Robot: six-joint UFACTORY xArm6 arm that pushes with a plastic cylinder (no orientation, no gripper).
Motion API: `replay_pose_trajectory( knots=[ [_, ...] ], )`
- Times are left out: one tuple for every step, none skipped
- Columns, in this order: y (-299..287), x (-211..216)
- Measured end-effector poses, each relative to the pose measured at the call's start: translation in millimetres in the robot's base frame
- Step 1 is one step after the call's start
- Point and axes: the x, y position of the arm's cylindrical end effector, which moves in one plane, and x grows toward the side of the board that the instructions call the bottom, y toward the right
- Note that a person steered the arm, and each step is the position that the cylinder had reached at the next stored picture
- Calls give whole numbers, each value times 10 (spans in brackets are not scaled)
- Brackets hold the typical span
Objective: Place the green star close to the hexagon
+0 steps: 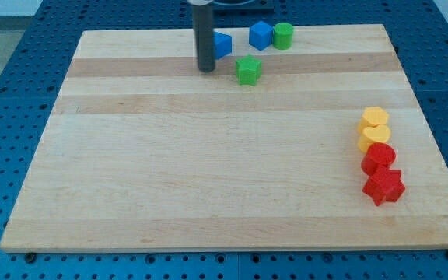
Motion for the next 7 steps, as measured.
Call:
replay_pose_trajectory(
  knots=[
    [463,306],
    [1125,382],
    [775,550],
    [121,472],
    [78,55],
    [713,8],
    [1529,255]
  ],
)
